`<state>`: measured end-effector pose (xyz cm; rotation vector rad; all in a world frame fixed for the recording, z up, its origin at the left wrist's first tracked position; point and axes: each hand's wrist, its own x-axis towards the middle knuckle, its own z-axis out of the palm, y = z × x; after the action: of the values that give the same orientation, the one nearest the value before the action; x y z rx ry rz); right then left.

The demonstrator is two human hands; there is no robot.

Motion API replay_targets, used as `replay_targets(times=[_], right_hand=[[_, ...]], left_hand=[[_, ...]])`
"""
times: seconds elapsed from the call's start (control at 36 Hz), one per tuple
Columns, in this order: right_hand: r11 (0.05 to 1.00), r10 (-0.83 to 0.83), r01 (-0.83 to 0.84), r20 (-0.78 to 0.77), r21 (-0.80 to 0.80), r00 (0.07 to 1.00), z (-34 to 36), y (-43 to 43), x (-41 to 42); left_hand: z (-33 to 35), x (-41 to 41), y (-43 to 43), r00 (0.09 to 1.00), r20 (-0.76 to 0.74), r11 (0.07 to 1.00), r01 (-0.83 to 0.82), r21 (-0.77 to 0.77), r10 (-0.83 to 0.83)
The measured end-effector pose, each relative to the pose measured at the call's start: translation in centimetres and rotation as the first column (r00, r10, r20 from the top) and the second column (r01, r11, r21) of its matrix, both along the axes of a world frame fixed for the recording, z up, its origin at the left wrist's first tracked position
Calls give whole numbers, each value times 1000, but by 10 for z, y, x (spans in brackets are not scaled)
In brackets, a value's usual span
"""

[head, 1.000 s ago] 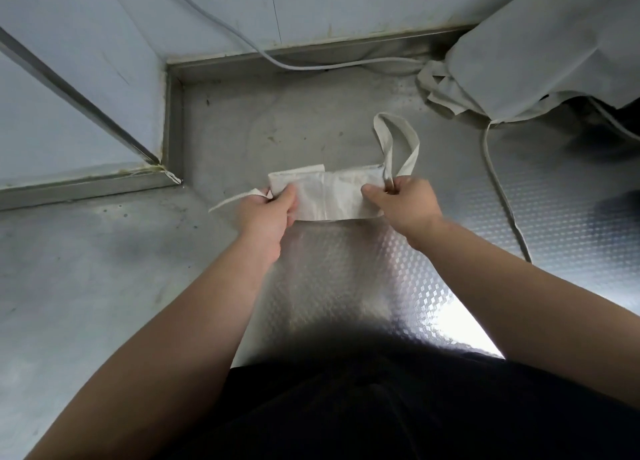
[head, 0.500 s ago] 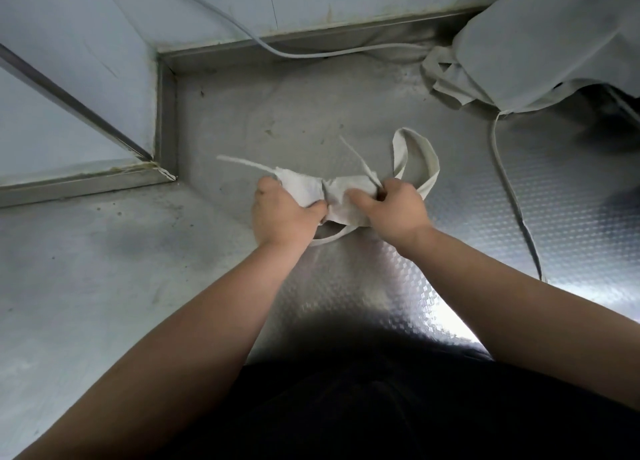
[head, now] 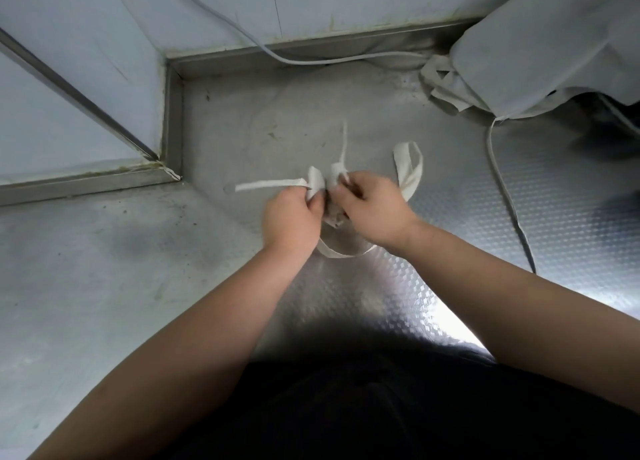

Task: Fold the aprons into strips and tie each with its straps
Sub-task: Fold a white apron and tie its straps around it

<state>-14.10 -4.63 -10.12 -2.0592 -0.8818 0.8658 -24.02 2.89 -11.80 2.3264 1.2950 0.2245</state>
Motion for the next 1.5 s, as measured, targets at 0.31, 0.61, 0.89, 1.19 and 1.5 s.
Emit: replay_targets(times=[0.31, 0.61, 0.89, 1.19, 1.5], right_hand=[[990, 137, -138, 33, 22, 990, -5, -5, -5], [992, 43, -46, 33, 119, 999, 0, -5, -8], [989, -81, 94, -116, 114, 990, -5, -7, -6], [981, -66, 105, -230, 164, 971, 0, -10, -11], [997, 58, -37, -361, 65, 931, 13, -10, 3]], left_hand=[[1, -3, -3, 991, 44, 991, 129, -24, -128], [-8, -17, 3, 948, 205, 919, 158, 360, -244], [-11, -24, 9, 867, 430, 967, 239, 83, -251], [-2, -18, 3, 850, 512, 905, 110, -411, 129], [-1, -19, 7, 805, 568, 784, 235, -574, 174]])
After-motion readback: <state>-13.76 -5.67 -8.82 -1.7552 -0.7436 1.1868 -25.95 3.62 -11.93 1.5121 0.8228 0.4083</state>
